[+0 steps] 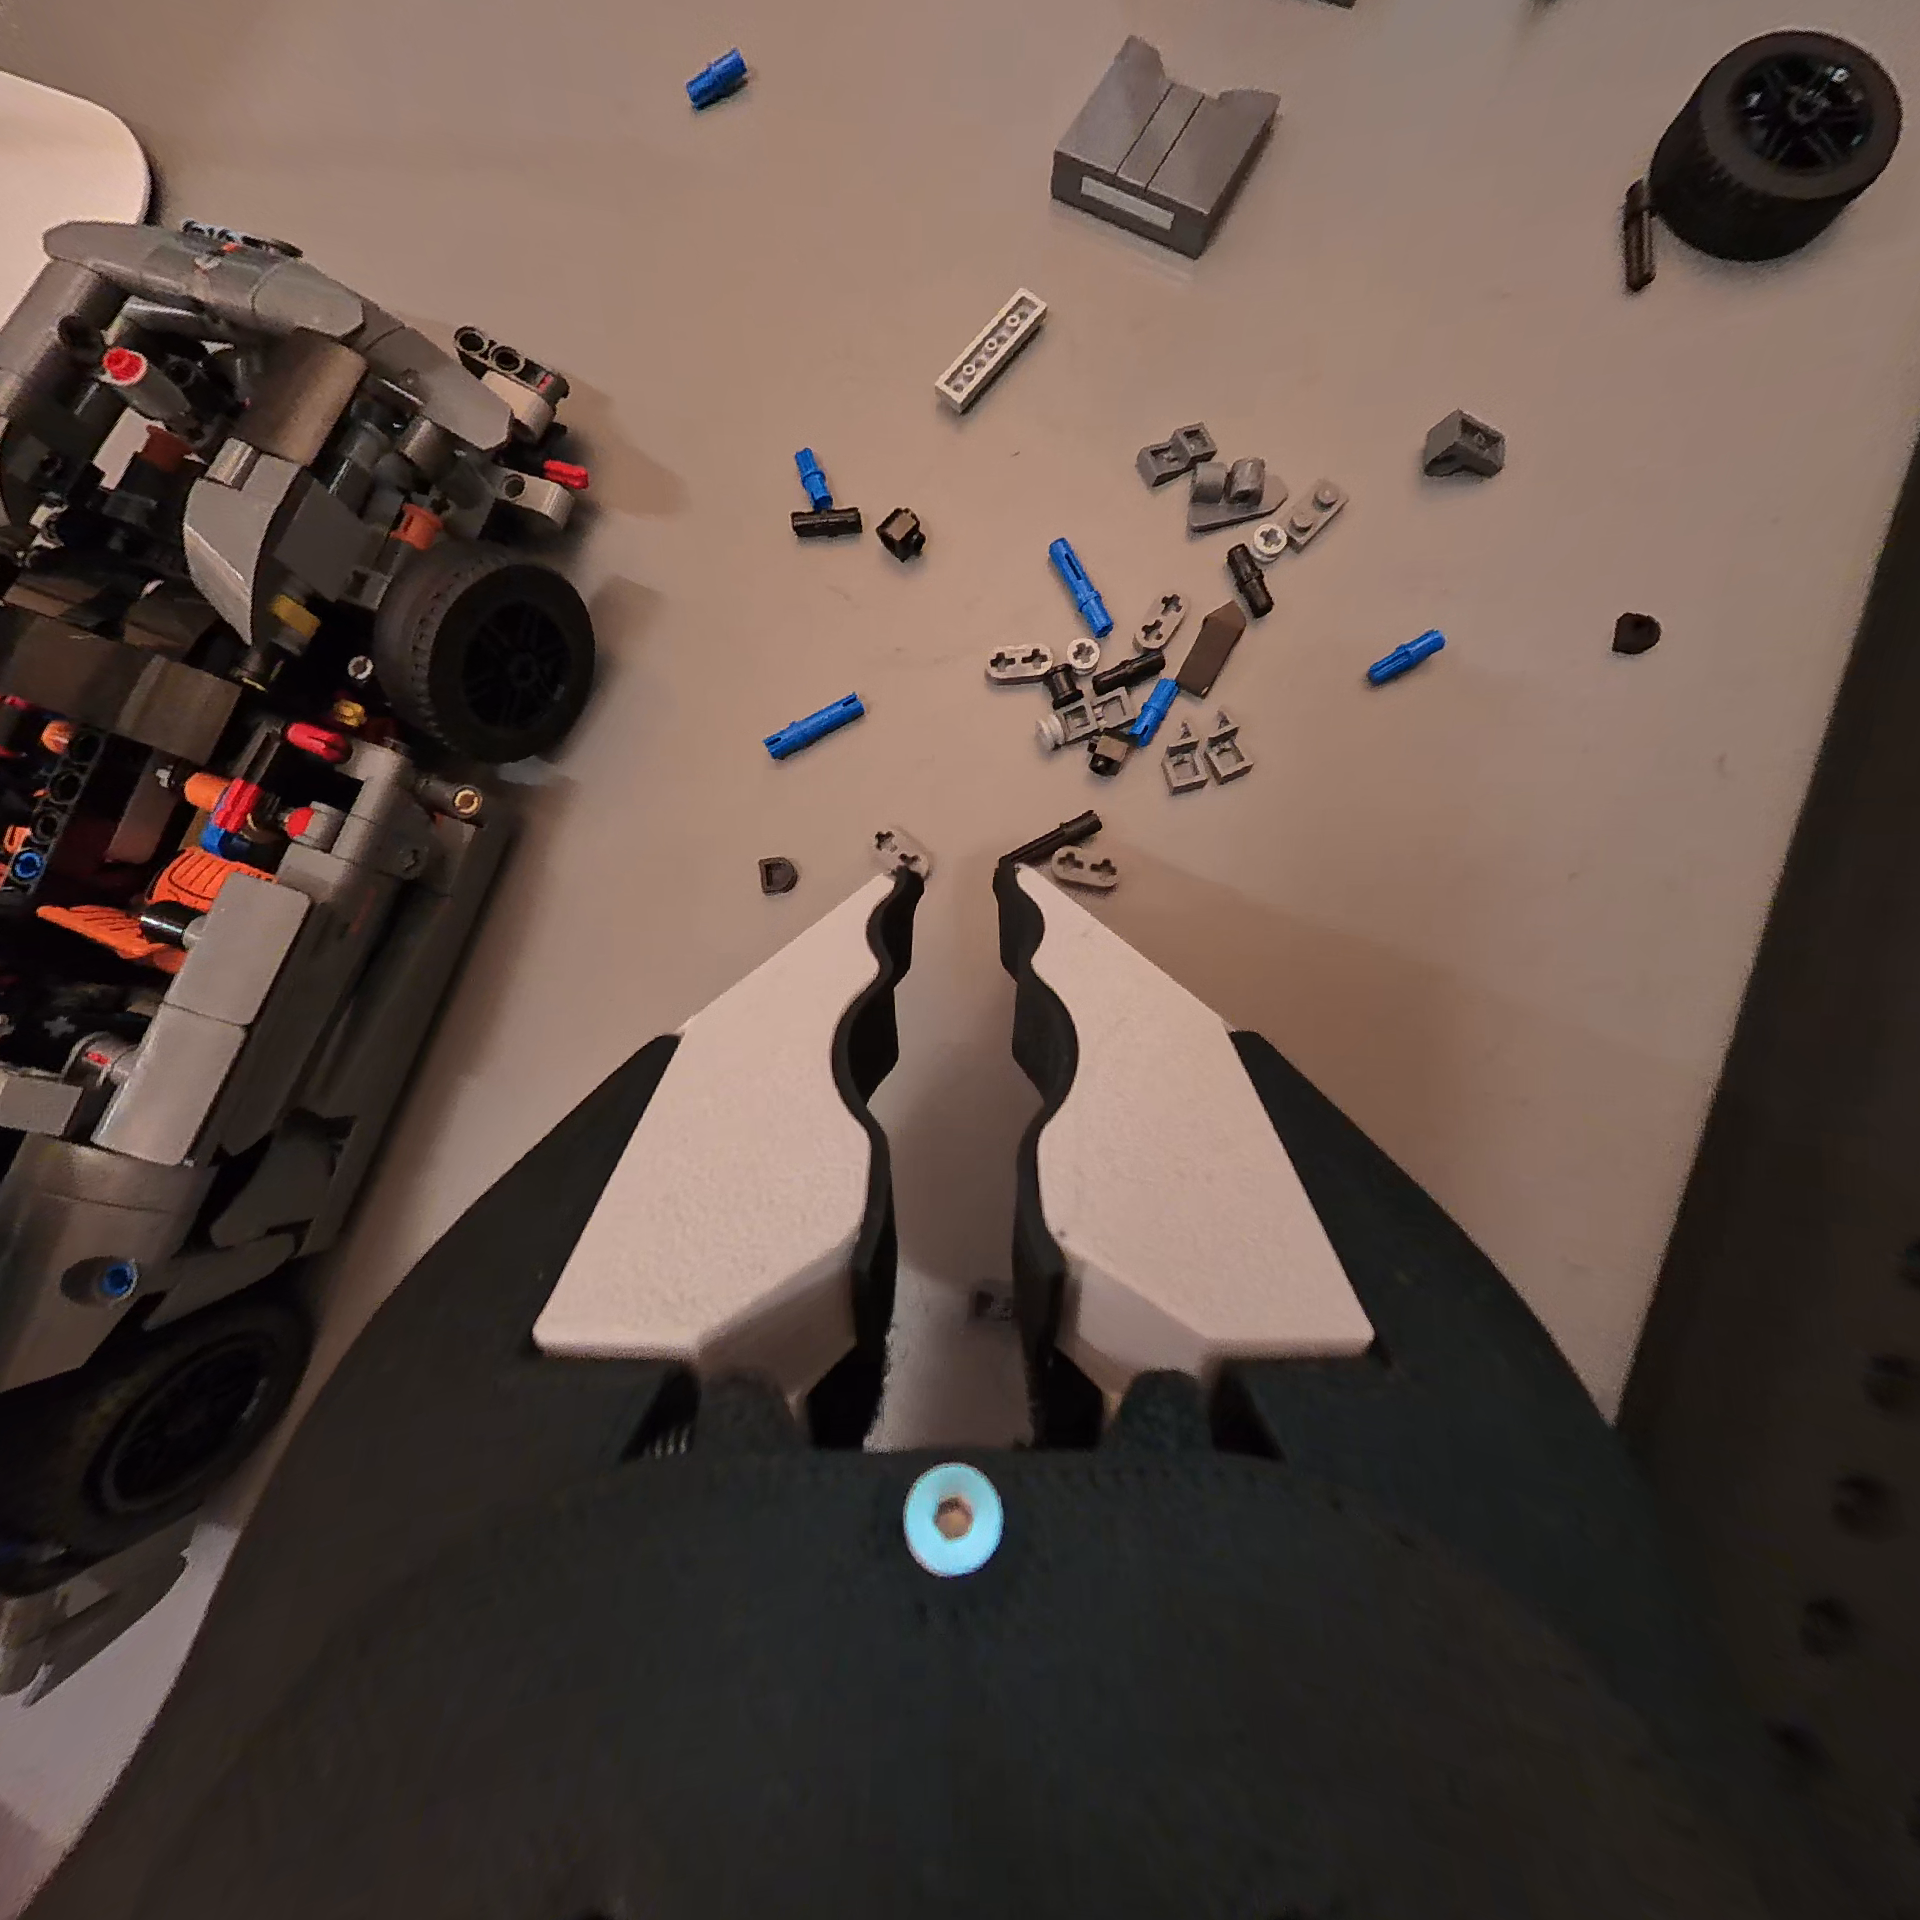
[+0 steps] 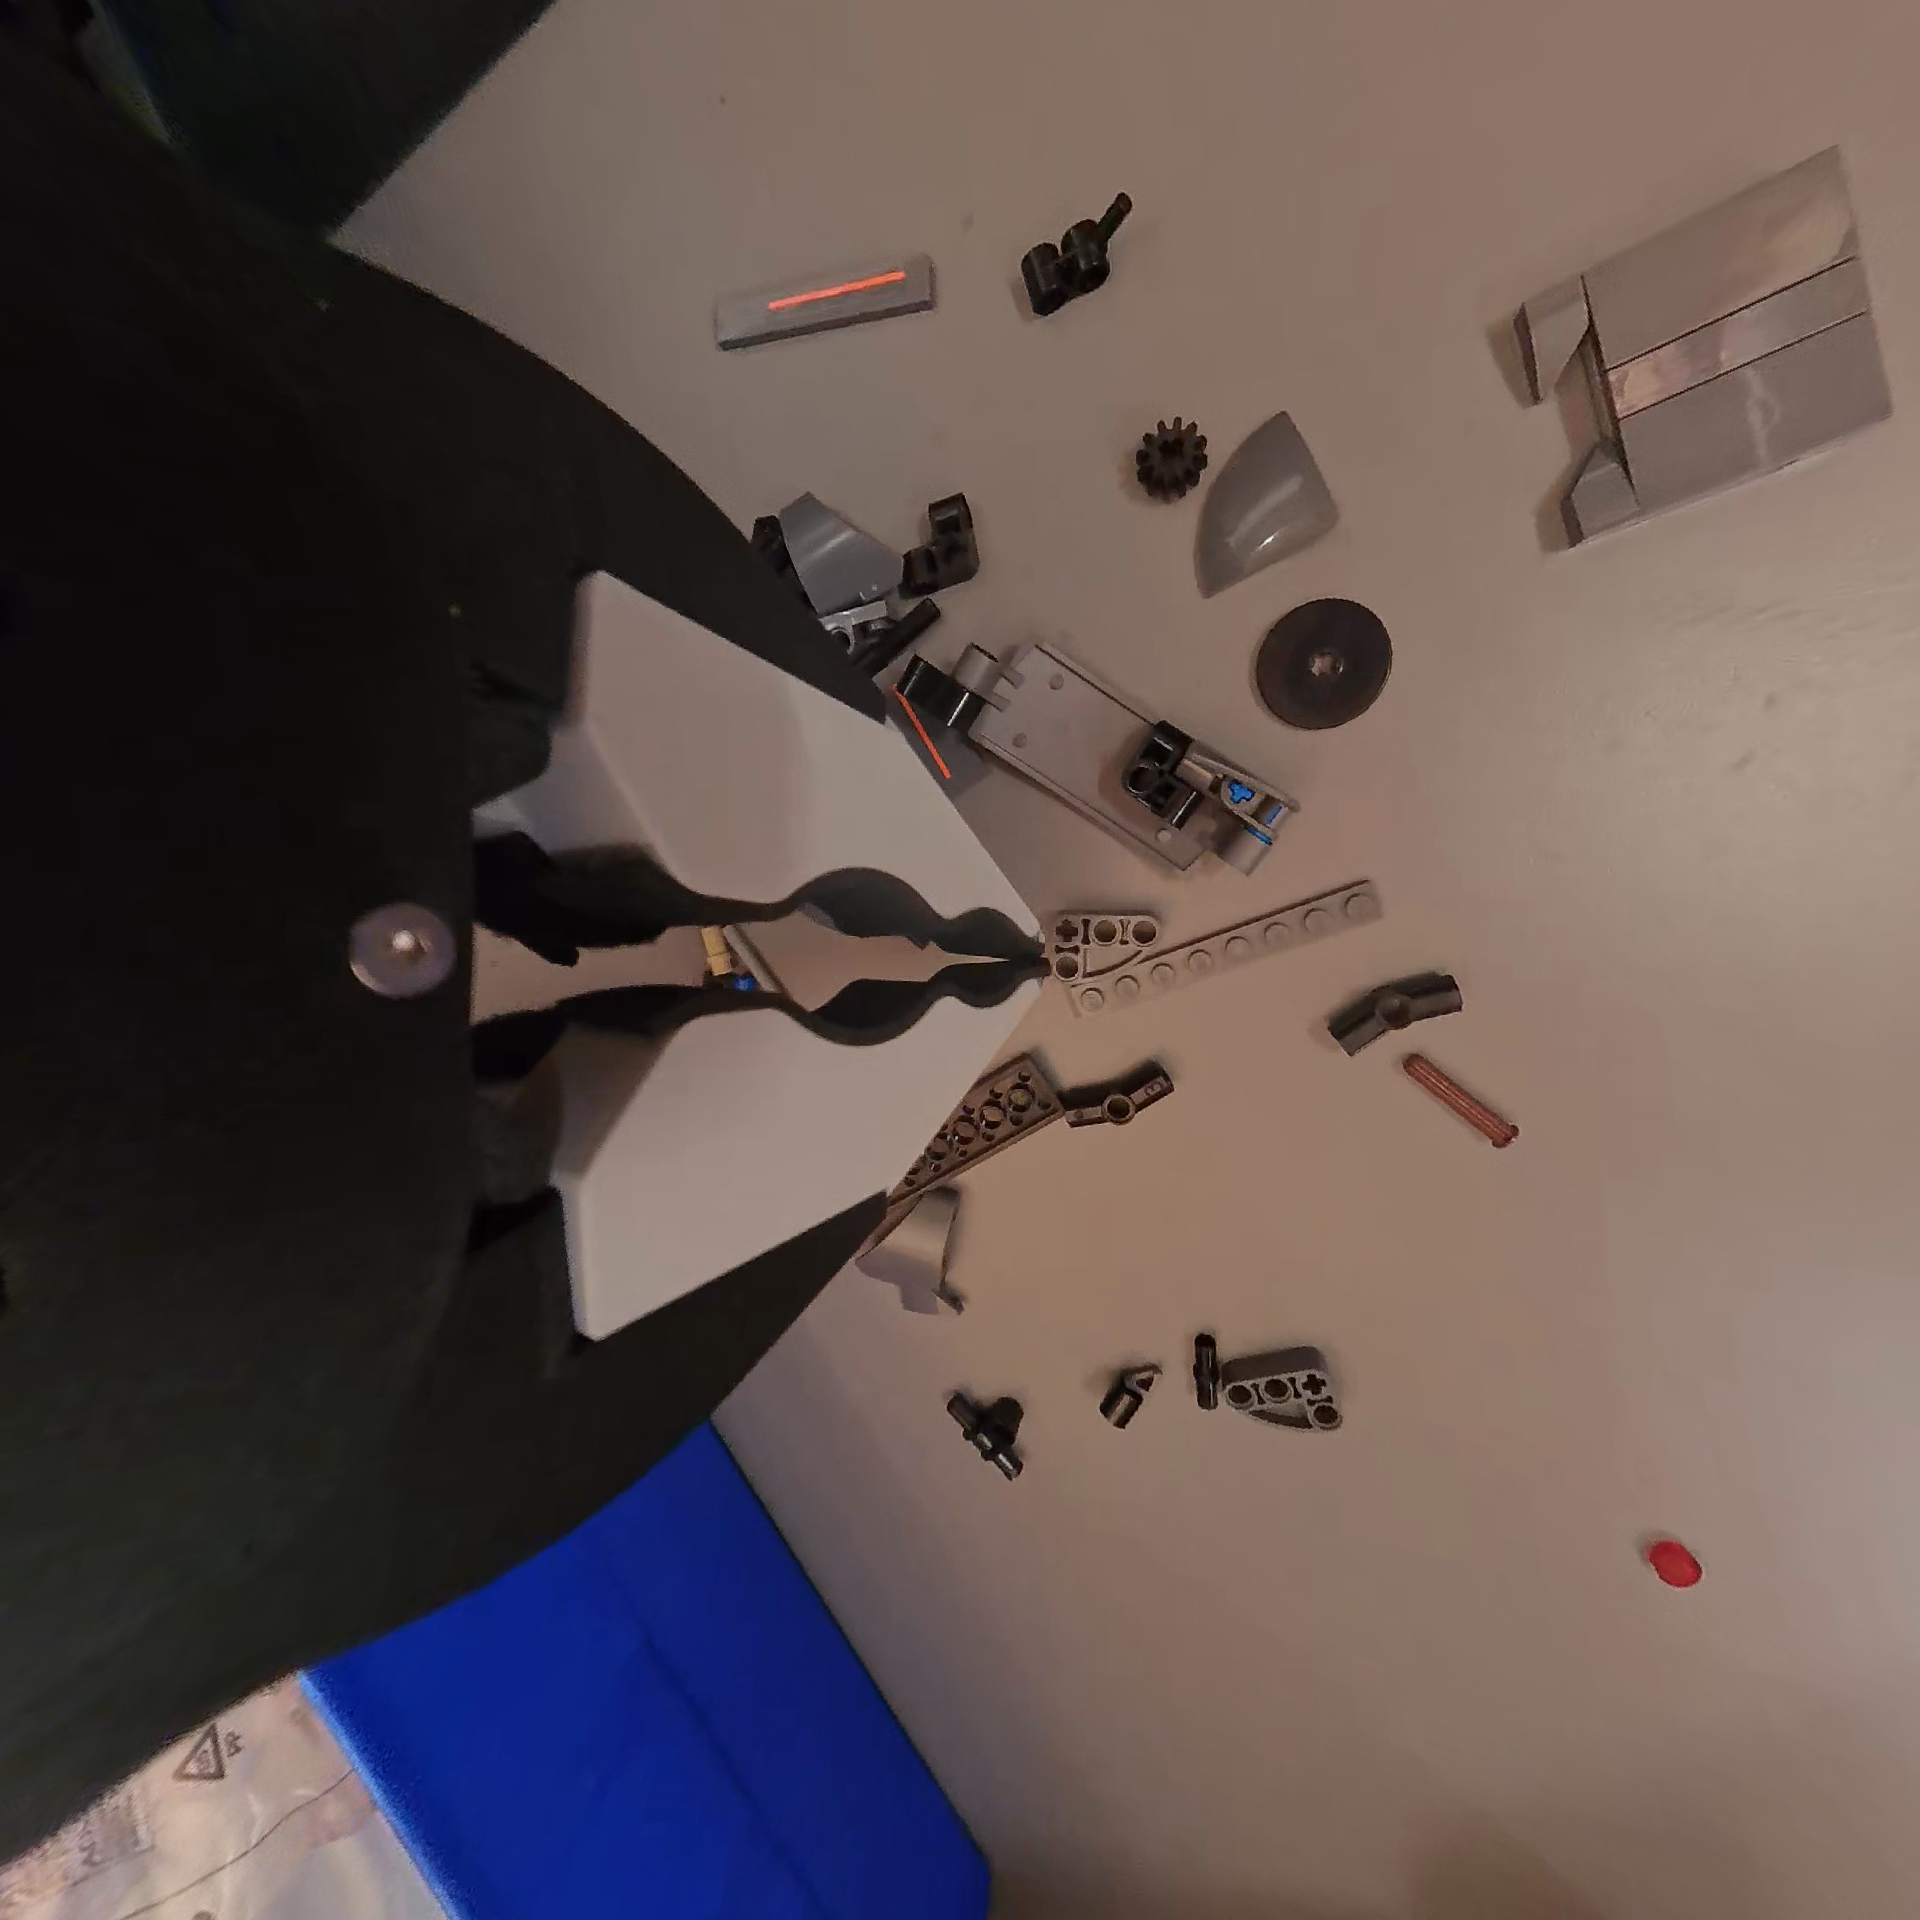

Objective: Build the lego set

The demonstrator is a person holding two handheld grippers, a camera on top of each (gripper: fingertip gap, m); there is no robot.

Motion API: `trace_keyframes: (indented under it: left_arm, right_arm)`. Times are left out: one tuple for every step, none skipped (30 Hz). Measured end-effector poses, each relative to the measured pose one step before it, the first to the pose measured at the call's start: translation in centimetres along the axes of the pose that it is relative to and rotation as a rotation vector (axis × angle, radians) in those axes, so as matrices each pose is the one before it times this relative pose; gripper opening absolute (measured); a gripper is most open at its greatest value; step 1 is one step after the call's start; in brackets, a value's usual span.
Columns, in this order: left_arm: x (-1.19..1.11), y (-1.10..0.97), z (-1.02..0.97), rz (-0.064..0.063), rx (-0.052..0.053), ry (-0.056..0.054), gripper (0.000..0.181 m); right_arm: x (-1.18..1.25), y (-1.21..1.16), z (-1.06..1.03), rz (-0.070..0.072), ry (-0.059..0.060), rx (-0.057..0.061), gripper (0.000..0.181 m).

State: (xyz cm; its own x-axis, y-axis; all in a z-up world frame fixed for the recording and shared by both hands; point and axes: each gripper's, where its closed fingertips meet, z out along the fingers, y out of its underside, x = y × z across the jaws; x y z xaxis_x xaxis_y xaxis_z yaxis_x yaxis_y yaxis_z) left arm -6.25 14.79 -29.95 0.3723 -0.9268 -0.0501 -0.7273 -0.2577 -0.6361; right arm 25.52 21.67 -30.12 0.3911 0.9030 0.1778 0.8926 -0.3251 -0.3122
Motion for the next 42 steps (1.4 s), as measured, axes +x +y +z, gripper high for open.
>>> trace_keyframes:
  left_arm:
    - [-0.076,0.046,-0.06,-0.0021,-0.0001,-0.002,0.013]
    - [-0.081,0.073,-0.05,-0.003,-0.0013,-0.0023,0.013]
    - [-0.074,0.058,-0.042,-0.0025,-0.0002,-0.0015,0.013]
    - [-0.058,0.07,-0.034,-0.002,-0.0015,-0.0013,0.013]
    - [-0.081,0.1,-0.027,-0.0008,-0.0031,-0.0033,0.013]
    - [-0.101,0.075,-0.052,-0.0003,-0.0014,-0.0045,0.013]
    - [-0.069,0.05,-0.037,-0.0022,0.0,-0.0018,0.013]
    - [-0.005,0.033,-0.038,-0.0032,0.0005,0.0014,0.013]
    - [0.008,0.036,-0.027,-0.0021,-0.0002,0.0016,0.014]
    - [0.024,0.033,-0.014,0.0005,-0.0003,0.0005,0.014]
    - [-0.011,0.07,-0.003,0.0015,-0.0037,-0.0017,0.014]
    - [-0.063,0.139,0.012,0.002,-0.0084,-0.0046,0.014]
    - [-0.08,0.123,0.004,0.0022,-0.0061,-0.0048,0.015]
    - [-0.049,0.068,-0.013,-0.001,-0.003,-0.0013,0.015]
    - [-0.069,0.017,-0.035,-0.0028,0.0003,-0.002,0.015]
    - [-0.083,0.047,-0.042,-0.0021,-0.0007,-0.0029,0.015]
    - [-0.111,0.092,-0.041,-0.0022,-0.0029,-0.0035,0.015]
    - [-0.097,0.094,-0.058,-0.0032,-0.0023,-0.003,0.015]
    - [-0.069,0.061,-0.087,-0.0036,0.0017,-0.0025,0.015]
    - [-0.05,0.052,-0.083,-0.0039,0.0026,-0.0003,0.015]
    - [-0.084,0.132,-0.078,-0.0032,-0.0016,-0.0019,0.015]
    - [-0.176,0.212,-0.103,-0.0021,-0.0043,-0.0068,0.015]
    - [-0.227,0.203,-0.152,-0.0041,-0.0014,-0.0081,0.015]
    - [-0.231,0.175,-0.2,-0.0081,0.0016,-0.0065,0.015]
    - [-0.243,0.199,-0.223,-0.0082,0.0028,-0.0069,0.015]
    - [-0.299,0.303,-0.256,-0.0072,0.0001,-0.0097,0.015]
    - [-0.344,0.415,-0.269,-0.0064,-0.0023,-0.0117,0.015]
    - [-0.429,0.353,-0.312,-0.0061,0.0027,-0.0155,0.015]
    - [-0.377,0.269,-0.334,-0.0109,0.0072,-0.01,0.014]
    - [-0.32,0.291,-0.304,-0.0157,0.0053,-0.0049,0.014]
    - [-0.315,0.366,-0.238,-0.0142,-0.0023,-0.0052,0.014]
    - [-0.348,0.34,-0.246,-0.007,-0.0039,-0.0101,0.014]
    - [-0.324,0.245,-0.253,-0.0032,-0.0007,-0.0118,0.014]
    - [-0.274,0.162,-0.247,-0.0049,0.0021,-0.0087,0.014]
    - [-0.198,0.117,-0.218,-0.0063,0.0033,-0.0053,0.014]
    - [-0.169,0.089,-0.186,-0.0043,0.0025,-0.0055,0.014]
    - [-0.119,0.032,-0.13,-0.0014,0.0016,-0.0049,0.014]
    - [-0.045,-0.037,-0.106,-0.0001,0.0018,-0.0019,0.014]
    - [0.023,-0.116,-0.053,0.0016,0.0031,0.0002,0.014]
    - [0.038,-0.131,-0.017,0.004,0.0025,-0.0007,0.013]
    - [0.053,-0.052,0.021,0.0048,-0.0005,-0.0001,0.013]
    - [0.069,0.018,0.065,0.0037,-0.0023,0.0016,0.013]
  right_arm:
    - [0.082,-0.001,0.107,-0.0062,0.0087,-0.0023,0.0]
    - [0.101,-0.007,0.059,-0.0047,0.0096,-0.0017,0.0]
    - [0.014,-0.056,0.036,-0.0022,0.0022,0.0014,0.0]
    - [-0.047,-0.043,0.02,0.0005,-0.0035,0.0022,0.0]
    - [0.037,0.017,0.013,0.0012,0.0006,0.0003,0.0]
    - [0.138,0.0,-0.003,-0.0004,0.008,0.0015,0.0]
    - [0.148,-0.049,-0.041,0.0001,0.0079,0.0043,0.0]
    - [0.057,-0.057,-0.033,0.0024,0.0012,0.0044,0.0]
    - [0.049,-0.043,-0.02,0.0025,0.0006,0.0029,0.0]
    - [0.033,-0.011,0.008,0.0001,0.0021,0.0014,0.0]
    - [-0.004,-0.002,0.04,-0.0014,0.0002,-0.0002,0.0]
    - [-0.048,0.01,0.083,-0.0013,-0.0019,-0.002,0.0]
    - [-0.082,0.032,0.098,-0.0023,-0.0032,-0.004,0.0]
    - [-0.041,0.046,0.096,-0.0047,0.0002,-0.005,0.0]
    - [0.03,0.014,0.044,-0.0059,0.0054,-0.0029,0.0]
    - [0.038,-0.038,-0.008,-0.0034,0.0046,0.0007,0.0]
    - [0.059,-0.082,-0.044,0.0005,0.0035,0.005,0.0]
    - [0.097,-0.112,-0.084,0.0019,0.0042,0.0081,0.0]
    - [0.186,-0.174,-0.12,0.0015,0.01,0.0113,0.0]
    - [0.282,-0.237,-0.155,0.0007,0.0159,0.0159,0.0]
    - [0.251,-0.285,-0.199,0.0009,0.0135,0.0186,0.0]
    - [0.187,-0.277,-0.198,0.001,0.0101,0.0182,0.0]
    - [0.207,-0.236,-0.188,-0.0004,0.0112,0.0156,0.001]
    - [0.229,-0.184,-0.174,-0.0009,0.0134,0.0121,0.0]
    - [0.14,-0.133,-0.119,0.0002,0.0076,0.0085,0.0]
    - [0.042,-0.071,-0.068,0.0014,0.001,0.0048,0.0]
    - [0.057,-0.013,-0.004,0.0001,0.0039,0.0021,0.0]
    - [0.089,-0.029,0.011,-0.0033,0.0077,0.0011,0.0]
    - [0.031,-0.032,0.013,-0.0049,0.0047,0.0007,0.0]
    - [-0.003,-0.044,0.016,-0.0032,0.0013,0.0001,0.0]
    - [-0.02,0.004,0.018,-0.0017,0.0005,-0.0009,0.0]
    - [0.056,-0.008,0.003,-0.0028,0.005,0.0008,0.0]
    - [0.085,-0.067,-0.04,-0.0029,0.0071,0.0044,0.0]
    - [0.04,-0.099,-0.044,0.0005,0.0027,0.0058,0.0]
    - [-0.025,-0.052,-0.011,0.0026,-0.0023,0.003,0.0]
    - [0.002,0.014,0.03,0.0001,0.0,-0.0011,0.0]
    - [0.051,0.036,0.035,-0.0039,0.0049,-0.0017,0.0]
    - [0.001,-0.002,0.035,-0.004,0.0026,-0.001,0.0]
    - [-0.024,0.001,0.038,-0.0009,-0.0007,-0.0016,0.0]
    - [0.019,-0.007,0.02,-0.0007,0.0024,-0.0008,0.0]
    - [0.073,-0.023,-0.011,-0.0019,0.0061,0.0012,0.0]
    - [0.03,-0.034,-0.041,-0.0006,0.0015,0.0019,0.0]
